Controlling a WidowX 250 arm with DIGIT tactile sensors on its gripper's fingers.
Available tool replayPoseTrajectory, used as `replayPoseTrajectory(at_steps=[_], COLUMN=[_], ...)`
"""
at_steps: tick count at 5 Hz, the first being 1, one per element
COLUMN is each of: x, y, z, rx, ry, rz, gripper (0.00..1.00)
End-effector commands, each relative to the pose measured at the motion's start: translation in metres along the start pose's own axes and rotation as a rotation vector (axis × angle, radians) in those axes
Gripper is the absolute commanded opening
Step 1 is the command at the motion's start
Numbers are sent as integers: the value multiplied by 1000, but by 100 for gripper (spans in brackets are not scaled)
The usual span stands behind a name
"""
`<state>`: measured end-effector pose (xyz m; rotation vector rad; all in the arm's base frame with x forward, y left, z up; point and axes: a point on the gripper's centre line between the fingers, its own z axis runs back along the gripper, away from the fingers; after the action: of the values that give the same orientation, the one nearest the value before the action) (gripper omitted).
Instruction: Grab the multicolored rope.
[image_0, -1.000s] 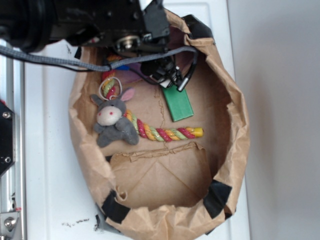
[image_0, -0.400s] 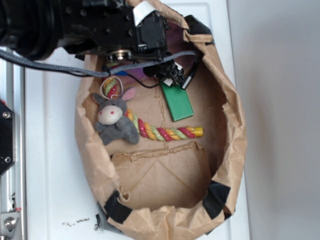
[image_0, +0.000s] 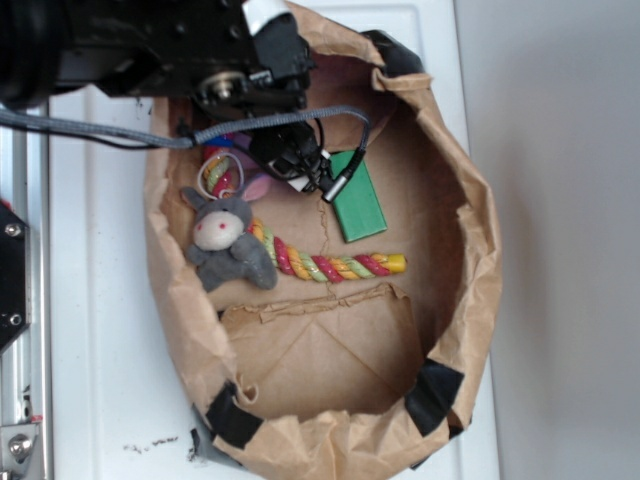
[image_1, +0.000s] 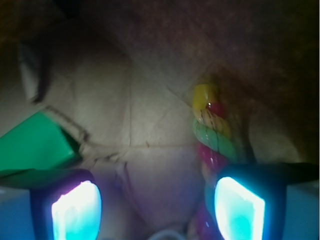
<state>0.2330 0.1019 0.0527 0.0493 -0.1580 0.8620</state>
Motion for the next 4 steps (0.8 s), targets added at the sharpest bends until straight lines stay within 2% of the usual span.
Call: replayPoseTrajectory(at_steps=[1, 2, 3, 4], x=[26, 29, 34, 34], y=[43, 48, 53, 59], z=[20, 5, -15, -28], rx=[14, 9, 44, 25], ry=[-128, -176, -208, -215], rz=[-36, -42, 5, 19], gripper=[100, 100, 100, 100])
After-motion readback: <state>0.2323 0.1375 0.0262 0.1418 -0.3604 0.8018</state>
